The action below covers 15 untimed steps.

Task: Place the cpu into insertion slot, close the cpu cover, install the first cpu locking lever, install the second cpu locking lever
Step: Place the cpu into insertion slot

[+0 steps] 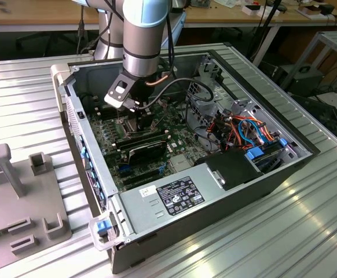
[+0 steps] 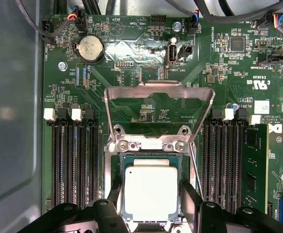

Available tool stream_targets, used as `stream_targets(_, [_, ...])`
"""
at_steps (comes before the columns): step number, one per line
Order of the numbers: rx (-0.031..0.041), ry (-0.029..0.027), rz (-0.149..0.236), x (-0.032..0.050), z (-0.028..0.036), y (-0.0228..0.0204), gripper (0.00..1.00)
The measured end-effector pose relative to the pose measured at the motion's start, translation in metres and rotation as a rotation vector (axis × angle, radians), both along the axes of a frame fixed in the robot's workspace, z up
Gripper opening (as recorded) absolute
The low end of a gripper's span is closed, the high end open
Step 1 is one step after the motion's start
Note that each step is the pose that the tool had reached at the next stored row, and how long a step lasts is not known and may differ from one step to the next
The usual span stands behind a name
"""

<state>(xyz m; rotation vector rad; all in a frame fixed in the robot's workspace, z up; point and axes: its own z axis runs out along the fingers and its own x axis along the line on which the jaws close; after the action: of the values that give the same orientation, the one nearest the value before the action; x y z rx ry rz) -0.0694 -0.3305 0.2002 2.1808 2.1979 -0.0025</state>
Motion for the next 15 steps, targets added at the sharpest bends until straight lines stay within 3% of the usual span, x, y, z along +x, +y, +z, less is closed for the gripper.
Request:
stream_targets(5, [0.0002,0.0002,0.0,0.0,0.0046,0.0,0.6])
stream_targets(9, [0.0002,0.0015,0.0,0.0001,0.0119,0.0,0.6])
stream_targets(12, [0.0005,0.0015,0.0,0.0001,0.0133,0.0001,0.6])
stream_targets(13, [0.0003,0.0017,0.0,0.0001,0.0134,0.0,0.58])
stream_targets(15, [0.0002,0.0017,0.0,0.0001,0.0136,0.0,0.34])
